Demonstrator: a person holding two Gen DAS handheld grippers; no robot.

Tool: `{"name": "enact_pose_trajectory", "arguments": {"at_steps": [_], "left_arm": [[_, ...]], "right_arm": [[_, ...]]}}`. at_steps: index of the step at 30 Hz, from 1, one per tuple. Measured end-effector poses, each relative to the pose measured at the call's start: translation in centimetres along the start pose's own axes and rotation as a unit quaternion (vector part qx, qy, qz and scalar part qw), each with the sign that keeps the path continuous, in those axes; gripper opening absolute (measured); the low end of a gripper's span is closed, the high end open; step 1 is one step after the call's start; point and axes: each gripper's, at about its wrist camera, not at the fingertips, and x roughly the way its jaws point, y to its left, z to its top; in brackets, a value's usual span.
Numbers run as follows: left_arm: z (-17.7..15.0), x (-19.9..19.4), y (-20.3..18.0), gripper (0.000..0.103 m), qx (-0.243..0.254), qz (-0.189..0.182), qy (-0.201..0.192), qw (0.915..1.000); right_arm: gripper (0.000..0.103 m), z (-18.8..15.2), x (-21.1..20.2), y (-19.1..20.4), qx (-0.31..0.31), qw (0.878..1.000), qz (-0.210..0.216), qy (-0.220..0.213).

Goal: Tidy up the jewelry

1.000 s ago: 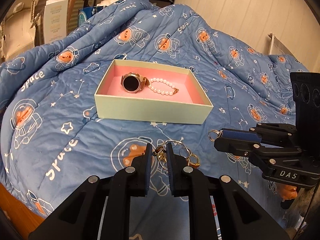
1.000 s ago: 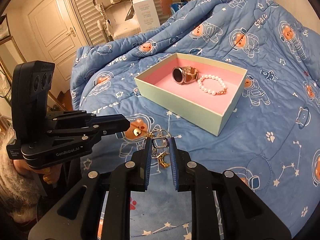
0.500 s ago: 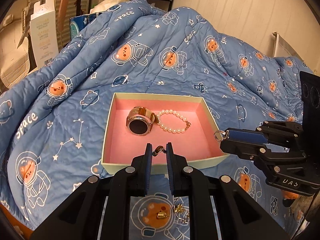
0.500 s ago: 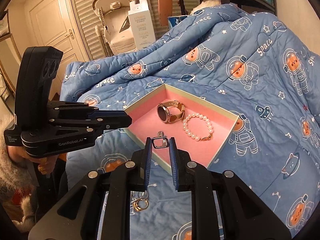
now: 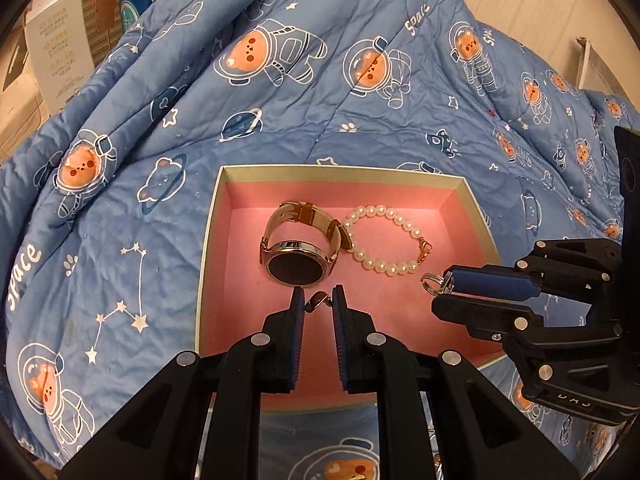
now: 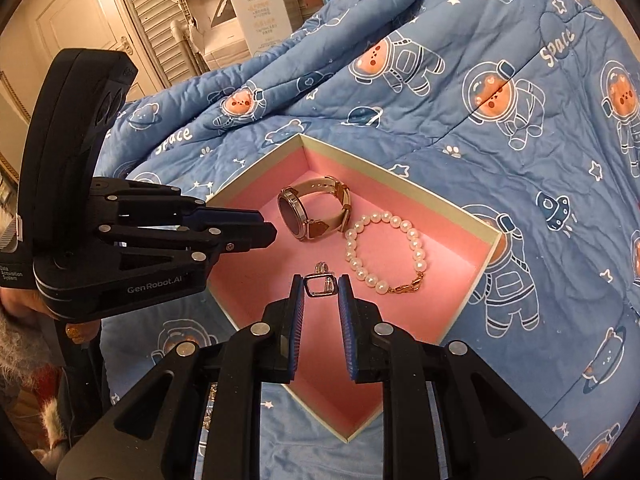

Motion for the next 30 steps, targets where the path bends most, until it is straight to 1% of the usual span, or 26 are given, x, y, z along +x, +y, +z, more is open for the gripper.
{"name": "enact_pose_trajectory", "arguments": {"at_steps": [6,11,17,22,24,28,30], "left_arm": [[0.3,1.4,0.2,0.014,0.011,0.015,0.022,0.9996],[0.1,2.3,0.2,0.014,0.016,0.025,0.041,0.9987],[0.0,2.8,0.1,0.014,0.022,0.029,0.042,0.9985],[0.2,2.5,-0.1,0.015,0.029,0.033,0.034,0.9984],[0.3,2.1,-0.1,0.022,0.031,0.035,0.028,0.9985],[0.1,0.9,-0.1,0.043,0.036,0.036,0.01,0.9986],[0.0,0.1,0.0,0.045,0.037,0.039,0.002,0.9986]], "right_arm": [[0.018,0.7,2.4,0.3,-0.022,0.999,0.01,0.039],[0.018,1.2,3.7,0.4,-0.035,0.998,0.004,0.057],[0.018,1.2,4.9,0.6,-0.057,0.995,-0.005,0.077],[0.018,1.3,5.4,0.8,-0.073,0.994,-0.014,0.082],[0.018,1.2,5.5,0.8,-0.078,0.993,-0.018,0.084],[0.018,1.0,5.3,0.7,-0.077,0.993,-0.017,0.084],[0.018,1.1,5.1,0.7,-0.076,0.994,-0.018,0.079]]}}
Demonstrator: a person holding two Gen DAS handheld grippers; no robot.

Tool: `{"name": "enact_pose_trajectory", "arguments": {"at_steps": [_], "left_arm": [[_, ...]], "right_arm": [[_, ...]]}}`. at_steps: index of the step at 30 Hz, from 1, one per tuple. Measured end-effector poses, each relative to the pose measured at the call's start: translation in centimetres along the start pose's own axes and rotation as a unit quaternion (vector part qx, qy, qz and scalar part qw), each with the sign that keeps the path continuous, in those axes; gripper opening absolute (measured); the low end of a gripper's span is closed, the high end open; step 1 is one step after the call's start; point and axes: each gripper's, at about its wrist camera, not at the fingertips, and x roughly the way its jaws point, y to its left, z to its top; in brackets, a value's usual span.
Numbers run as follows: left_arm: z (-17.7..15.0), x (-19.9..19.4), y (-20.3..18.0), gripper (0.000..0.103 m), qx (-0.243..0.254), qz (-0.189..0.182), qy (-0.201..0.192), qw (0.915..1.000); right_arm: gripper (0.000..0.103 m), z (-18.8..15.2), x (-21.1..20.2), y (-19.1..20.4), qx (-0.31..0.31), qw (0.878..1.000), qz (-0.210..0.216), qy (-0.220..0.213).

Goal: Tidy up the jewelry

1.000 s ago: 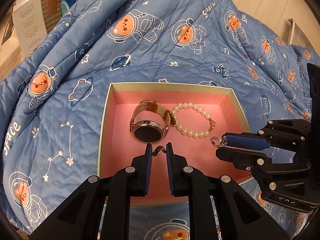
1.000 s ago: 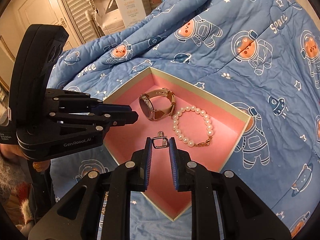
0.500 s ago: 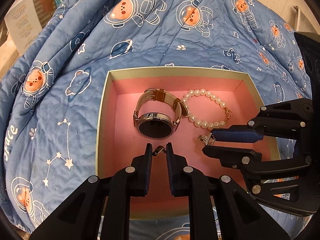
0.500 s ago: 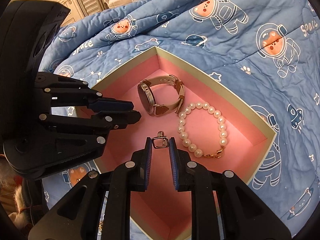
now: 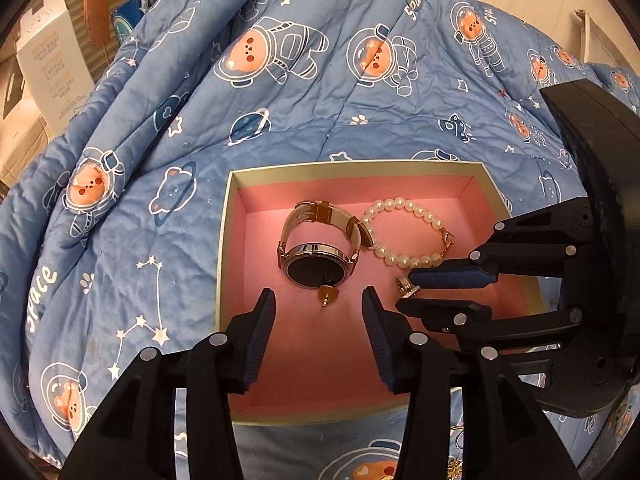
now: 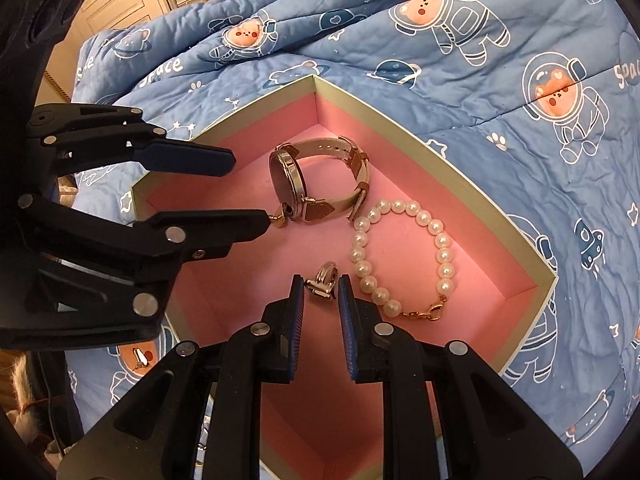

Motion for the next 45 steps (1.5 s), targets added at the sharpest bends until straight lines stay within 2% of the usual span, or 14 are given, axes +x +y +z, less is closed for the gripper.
{"name": "enact_pose_trajectory", "arguments": {"at_steps": [2,6,11,15,23,31,37,45], "left_arm": [[-0.2,-0.8,0.2,0.051,-0.004,-0.002,-0.01,0.9999],[-1.0,-2.9,0.9,0.064,-0.027,-0.002,-0.042,0.9987],[-3.4,-5.4,1.5,0.075,-0.05,-0.007,-0.081,0.9954],[-6.0,-6.8,1.3,0.078,-0.059,-0.013,-0.106,0.9925],[-11.5,-7.6,0.4,0.078,-0.072,-0.018,-0.109,0.9913],[-15.7,-7.0,0.1,0.077,-0.103,-0.032,-0.095,0.9896],[-17.2,-6.7,-0.4,0.067,-0.117,-0.034,-0.094,0.9881],[-17.5,-5.9,-1.8,0.051,-0.093,-0.014,-0.089,0.9916]], "right_arm": [[0.02,0.0,-0.3,0.1,0.002,1.0,0.005,-0.007],[0.04,-0.3,-1.9,0.1,0.011,0.999,0.001,-0.034],[0.043,-1.5,-5.6,0.5,0.034,0.995,-0.004,-0.091],[0.048,-3.7,-8.2,1.7,0.045,0.991,-0.005,-0.126],[0.048,-8.7,-10.0,4.6,0.046,0.989,-0.011,-0.142],[0.048,-12.7,-8.5,6.7,0.042,0.993,-0.006,-0.114],[0.047,-14.5,-7.1,7.3,0.049,0.995,0.001,-0.091],[0.041,-15.0,-5.8,7.8,0.038,0.996,-0.014,-0.079]]}}
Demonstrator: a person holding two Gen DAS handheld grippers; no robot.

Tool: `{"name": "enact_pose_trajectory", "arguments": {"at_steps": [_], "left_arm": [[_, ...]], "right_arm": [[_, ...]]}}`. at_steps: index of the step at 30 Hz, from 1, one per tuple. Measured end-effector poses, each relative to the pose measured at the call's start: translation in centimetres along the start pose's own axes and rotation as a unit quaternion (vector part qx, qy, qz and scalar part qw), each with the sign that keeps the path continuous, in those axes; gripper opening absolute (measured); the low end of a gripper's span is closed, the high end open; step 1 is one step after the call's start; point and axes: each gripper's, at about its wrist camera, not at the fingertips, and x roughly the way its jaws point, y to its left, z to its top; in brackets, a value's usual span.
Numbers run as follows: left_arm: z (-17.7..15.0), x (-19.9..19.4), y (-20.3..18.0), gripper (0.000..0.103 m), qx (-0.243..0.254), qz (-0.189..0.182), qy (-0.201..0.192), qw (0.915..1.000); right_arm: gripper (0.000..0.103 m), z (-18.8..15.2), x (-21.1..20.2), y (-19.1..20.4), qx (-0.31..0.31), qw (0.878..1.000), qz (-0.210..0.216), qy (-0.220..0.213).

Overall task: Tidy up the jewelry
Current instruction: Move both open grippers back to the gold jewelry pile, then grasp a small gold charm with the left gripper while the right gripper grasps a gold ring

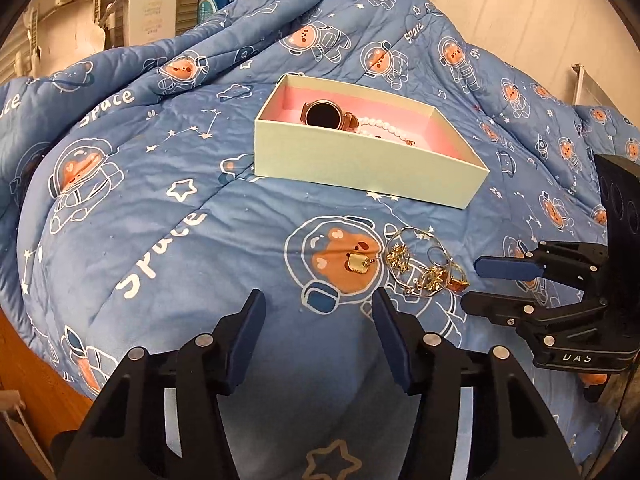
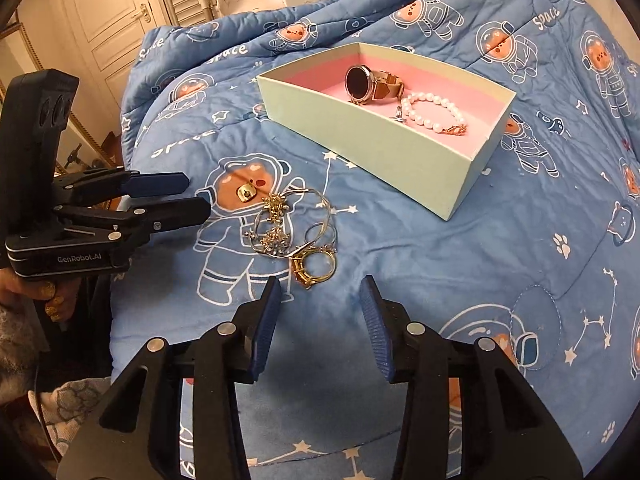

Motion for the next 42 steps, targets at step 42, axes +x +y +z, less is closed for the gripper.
{"name": "enact_pose_trajectory", "arguments": {"at_steps": [42], "left_arm": [[1.0,0.8,-1.8,0.014,0.012,-0.033,-0.008,0.9993]], "right_arm": [[0.025,-0.7,-1.0,0.0,0.014,1.0,0.01,0.0]]}}
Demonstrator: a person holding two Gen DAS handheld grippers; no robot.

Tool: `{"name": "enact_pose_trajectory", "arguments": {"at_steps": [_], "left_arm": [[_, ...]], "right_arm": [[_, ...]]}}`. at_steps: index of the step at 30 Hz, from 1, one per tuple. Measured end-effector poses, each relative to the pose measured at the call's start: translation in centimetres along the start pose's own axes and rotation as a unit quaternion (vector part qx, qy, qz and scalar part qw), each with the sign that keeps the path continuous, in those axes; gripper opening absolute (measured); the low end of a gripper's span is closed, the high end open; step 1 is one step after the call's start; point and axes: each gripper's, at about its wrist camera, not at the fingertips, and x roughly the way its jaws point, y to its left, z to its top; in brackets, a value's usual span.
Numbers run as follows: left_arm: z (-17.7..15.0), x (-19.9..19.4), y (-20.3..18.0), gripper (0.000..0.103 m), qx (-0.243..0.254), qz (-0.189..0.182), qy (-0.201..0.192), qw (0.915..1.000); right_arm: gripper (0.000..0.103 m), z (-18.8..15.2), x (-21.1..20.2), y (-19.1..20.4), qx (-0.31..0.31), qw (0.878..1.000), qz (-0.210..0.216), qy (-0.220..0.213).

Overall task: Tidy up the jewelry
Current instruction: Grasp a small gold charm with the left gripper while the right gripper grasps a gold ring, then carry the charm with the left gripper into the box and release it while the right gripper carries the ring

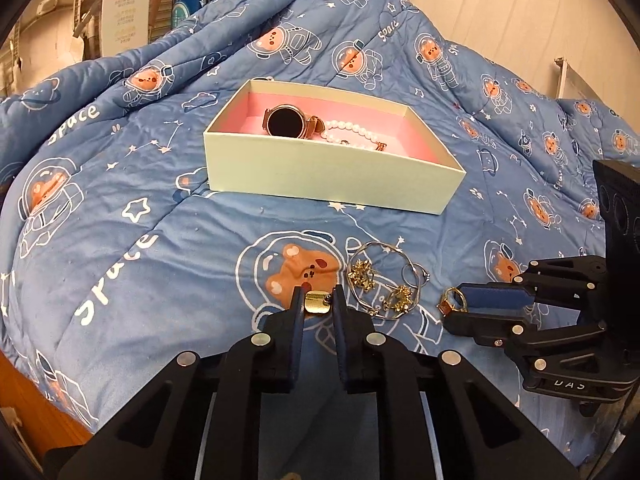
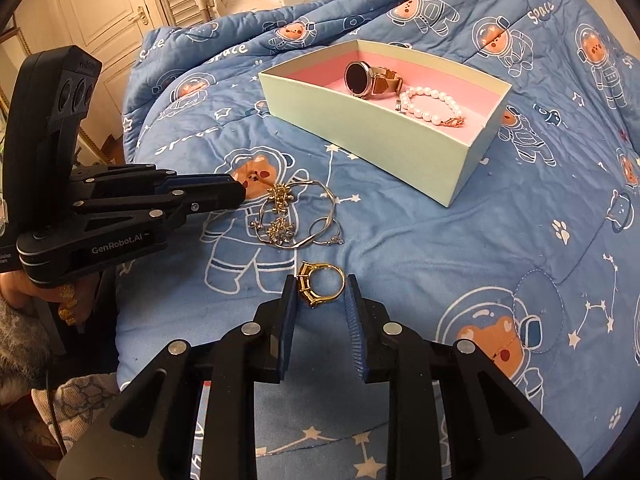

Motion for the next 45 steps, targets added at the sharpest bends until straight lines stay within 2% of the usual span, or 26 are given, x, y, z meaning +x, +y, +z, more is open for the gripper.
{"name": "enact_pose_trajectory", "arguments": {"at_steps": [8,17,27,35,45], "left_arm": [[0.4,-1.4,-0.2,0.014,-0.007,-0.017,-0.011,0.9998],[2.4,-2.1,-0.6,0.014,0.01,-0.022,-0.022,0.9995],[6.9,-1.1,0.2,0.014,0.01,-0.024,-0.024,0.9994],[11.1,1.5,0.4,0.014,0.016,-0.02,-0.006,0.9997],[13.6,6.5,0.5,0.014,0.023,-0.02,0.063,0.9976]], "right_arm": [[0.025,0.7,-2.0,-0.1,0.01,1.0,0.022,-0.021],[0.025,3.6,-3.5,-0.6,0.024,0.997,0.044,-0.051],[0.025,7.7,-3.6,-2.2,0.004,0.997,0.019,-0.071],[0.025,11.2,-1.7,-4.3,-0.005,0.998,-0.012,-0.062],[0.025,14.5,1.9,-7.0,-0.007,0.999,-0.036,-0.03]]}}
